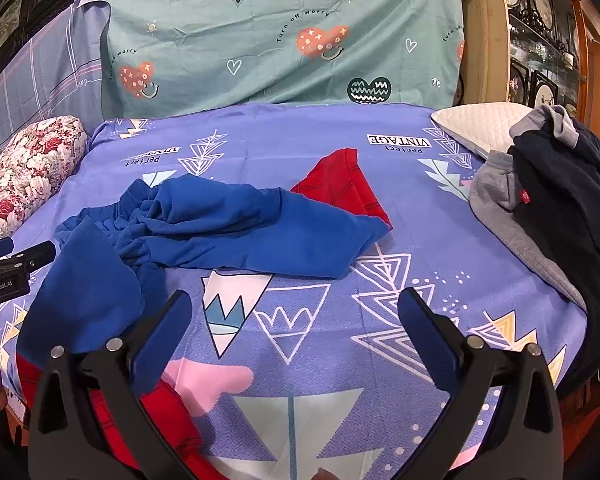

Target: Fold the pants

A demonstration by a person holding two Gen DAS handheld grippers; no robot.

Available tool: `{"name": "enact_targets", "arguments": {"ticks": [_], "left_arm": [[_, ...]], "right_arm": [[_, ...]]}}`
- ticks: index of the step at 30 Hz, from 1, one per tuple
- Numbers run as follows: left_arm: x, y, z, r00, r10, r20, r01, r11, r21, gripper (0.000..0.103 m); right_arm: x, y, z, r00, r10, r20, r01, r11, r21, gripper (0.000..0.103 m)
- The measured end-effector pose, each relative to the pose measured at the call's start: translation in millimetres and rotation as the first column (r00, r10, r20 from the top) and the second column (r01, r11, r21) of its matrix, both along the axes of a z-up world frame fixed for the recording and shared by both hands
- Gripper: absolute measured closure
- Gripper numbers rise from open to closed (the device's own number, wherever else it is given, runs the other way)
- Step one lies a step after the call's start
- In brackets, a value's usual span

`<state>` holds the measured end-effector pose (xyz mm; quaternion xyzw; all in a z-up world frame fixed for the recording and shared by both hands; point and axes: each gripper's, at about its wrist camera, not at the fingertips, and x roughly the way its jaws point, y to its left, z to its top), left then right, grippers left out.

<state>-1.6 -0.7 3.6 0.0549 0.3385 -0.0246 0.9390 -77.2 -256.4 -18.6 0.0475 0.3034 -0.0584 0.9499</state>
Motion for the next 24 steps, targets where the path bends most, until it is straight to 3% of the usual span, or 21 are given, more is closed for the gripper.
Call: {"name": "enact_targets", "arguments": {"ticks": [24], "left_arm": [[2.0,0.1,-0.7,1.000,-0.002,-0.001,0.002,1.000,0.008,0.002]], "right_arm": [[5.0,3.5,-3.0,1.000,0.019,-0.023,-0.019,1.000,0.013,0.001]]}}
